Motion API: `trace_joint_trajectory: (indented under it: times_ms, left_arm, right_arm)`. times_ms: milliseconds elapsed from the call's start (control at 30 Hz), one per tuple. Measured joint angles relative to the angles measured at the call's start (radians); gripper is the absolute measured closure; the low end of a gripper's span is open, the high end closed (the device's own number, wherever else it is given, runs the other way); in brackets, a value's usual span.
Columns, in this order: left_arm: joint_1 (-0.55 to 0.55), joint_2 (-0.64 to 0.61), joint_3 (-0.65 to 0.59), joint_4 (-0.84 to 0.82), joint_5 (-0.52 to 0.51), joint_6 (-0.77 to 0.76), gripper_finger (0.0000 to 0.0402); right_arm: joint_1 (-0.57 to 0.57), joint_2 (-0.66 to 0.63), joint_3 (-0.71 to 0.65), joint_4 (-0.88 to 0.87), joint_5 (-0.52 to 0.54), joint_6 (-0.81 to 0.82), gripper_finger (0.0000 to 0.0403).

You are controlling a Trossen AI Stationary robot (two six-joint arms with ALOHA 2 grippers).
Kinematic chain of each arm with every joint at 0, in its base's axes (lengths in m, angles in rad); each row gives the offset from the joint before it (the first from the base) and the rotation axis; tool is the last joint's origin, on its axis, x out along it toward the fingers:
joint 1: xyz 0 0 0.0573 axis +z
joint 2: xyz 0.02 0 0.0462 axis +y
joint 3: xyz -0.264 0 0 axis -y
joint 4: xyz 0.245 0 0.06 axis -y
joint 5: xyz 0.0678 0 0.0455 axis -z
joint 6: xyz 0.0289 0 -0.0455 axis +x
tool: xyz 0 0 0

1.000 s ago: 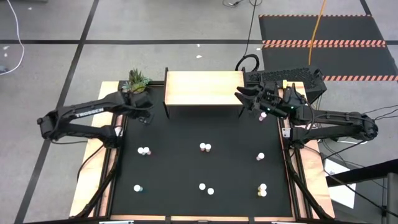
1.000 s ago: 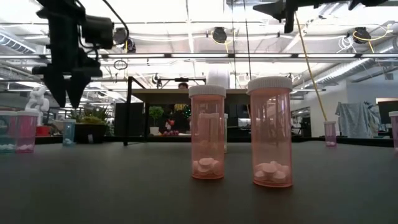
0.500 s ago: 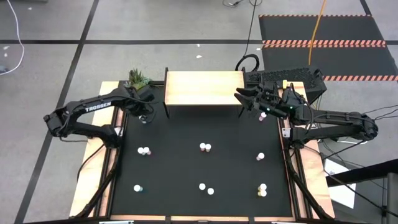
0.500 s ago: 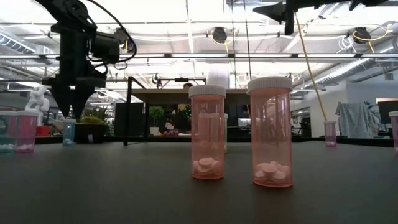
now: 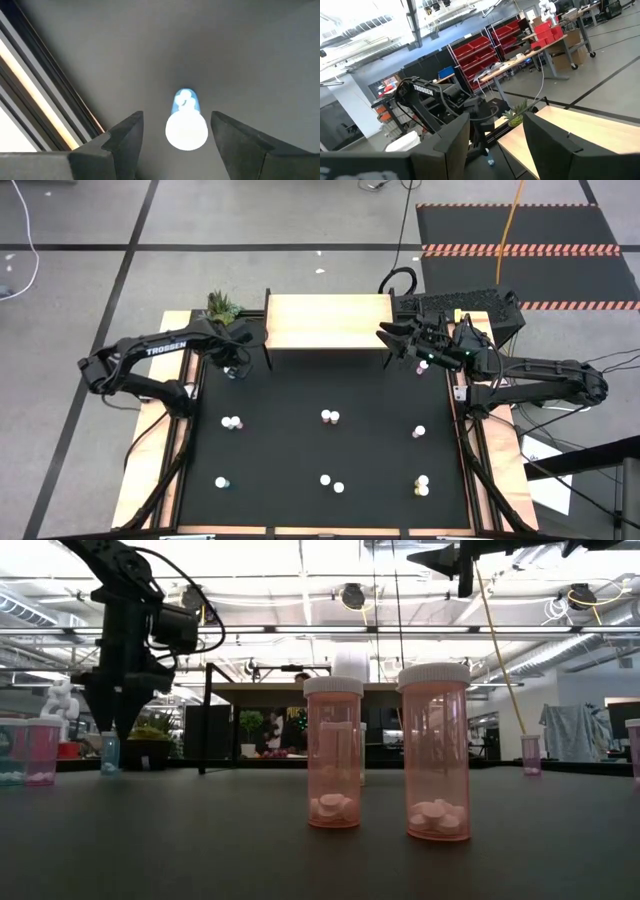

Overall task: Pick and place medicine bottles onto shelf by color
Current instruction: Put the top blue pill bottle on the shelf

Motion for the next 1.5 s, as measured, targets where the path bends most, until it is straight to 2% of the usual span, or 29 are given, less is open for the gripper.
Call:
trace_joint_trajectory:
  times_ms: [133, 400, 533, 1500]
  left_arm:
    - [0.014, 0.000, 0.000, 0.000, 0.007, 0.005, 0.0172]
    - [0.032, 0.000, -0.006, 0.014, 0.048, 0.042, 0.0228]
    - [0.032, 0.000, -0.030, 0.017, 0.051, 0.042, 0.0241]
    - [0.032, -0.001, -0.054, 0.040, 0.049, 0.084, 0.0243]
  right_arm:
    - [0.000, 0.000, 0.000, 0.000, 0.000, 0.000, 0.0222]
    - [0.000, 0.000, 0.000, -0.007, 0.000, 0.011, 0.0222]
    - [0.000, 0.000, 0.000, -0.009, 0.000, 0.019, 0.0222]
    - [0.000, 0.000, 0.000, -0.022, 0.000, 0.032, 0.0222]
